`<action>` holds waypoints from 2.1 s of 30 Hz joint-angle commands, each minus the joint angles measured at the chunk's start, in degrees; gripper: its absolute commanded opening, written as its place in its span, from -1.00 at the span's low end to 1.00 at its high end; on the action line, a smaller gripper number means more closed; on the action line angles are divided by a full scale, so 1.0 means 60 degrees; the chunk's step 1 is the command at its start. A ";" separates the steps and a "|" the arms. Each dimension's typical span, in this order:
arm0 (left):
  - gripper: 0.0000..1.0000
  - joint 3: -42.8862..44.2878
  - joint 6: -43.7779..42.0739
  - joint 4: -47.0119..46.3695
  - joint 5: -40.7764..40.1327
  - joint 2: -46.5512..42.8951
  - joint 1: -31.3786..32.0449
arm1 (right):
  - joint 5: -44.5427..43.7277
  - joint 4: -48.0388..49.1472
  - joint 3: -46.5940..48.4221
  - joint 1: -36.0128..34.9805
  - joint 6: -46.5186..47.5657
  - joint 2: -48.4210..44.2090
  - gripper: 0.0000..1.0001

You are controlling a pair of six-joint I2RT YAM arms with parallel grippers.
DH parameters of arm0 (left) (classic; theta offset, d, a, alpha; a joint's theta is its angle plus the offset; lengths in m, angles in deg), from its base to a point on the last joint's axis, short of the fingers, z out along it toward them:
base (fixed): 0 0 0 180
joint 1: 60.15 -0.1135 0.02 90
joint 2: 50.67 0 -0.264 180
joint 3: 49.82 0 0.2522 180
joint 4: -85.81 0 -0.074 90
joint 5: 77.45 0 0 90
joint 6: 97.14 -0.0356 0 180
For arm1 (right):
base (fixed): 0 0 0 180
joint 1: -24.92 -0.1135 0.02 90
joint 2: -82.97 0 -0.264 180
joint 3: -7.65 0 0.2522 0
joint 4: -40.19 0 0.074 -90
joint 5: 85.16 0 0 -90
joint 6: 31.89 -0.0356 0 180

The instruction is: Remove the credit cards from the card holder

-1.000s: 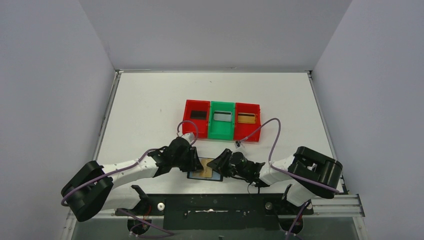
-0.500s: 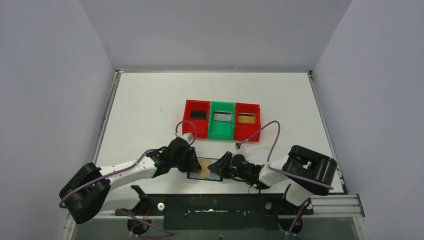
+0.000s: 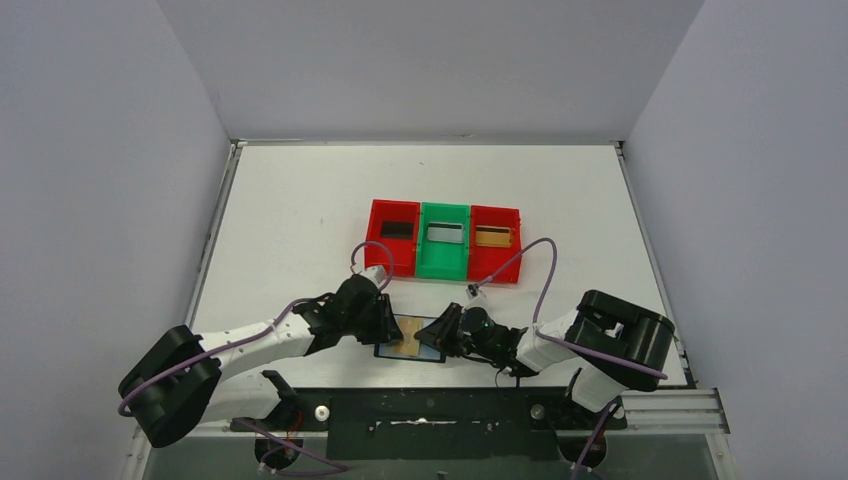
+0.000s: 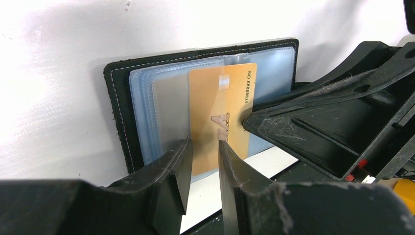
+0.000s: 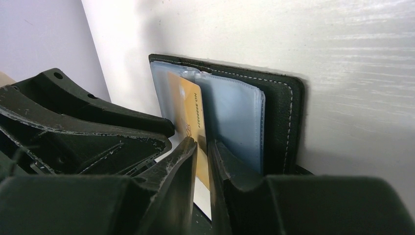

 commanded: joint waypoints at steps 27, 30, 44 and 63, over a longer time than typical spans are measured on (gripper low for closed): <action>-0.50 -0.0046 -0.0282 0.0552 -0.0110 0.0241 0.0014 | -0.0203 -0.0752 0.0279 0.0210 0.0313 -0.0727 -0.82; -0.54 -0.0020 -0.0292 0.0639 -0.0096 0.0264 0.0009 | -0.0198 -0.0497 0.0329 0.0203 0.0186 -0.0511 -0.72; -0.64 0.0033 -0.0279 0.0816 -0.0270 -0.0010 0.0012 | -0.0441 -0.0218 -0.0009 0.0230 0.0016 -0.0740 -1.00; -0.17 0.1254 -0.0958 0.1610 -0.1179 -0.1856 -0.0055 | -0.2386 -0.5751 0.1273 0.0186 0.2952 -0.4905 -1.00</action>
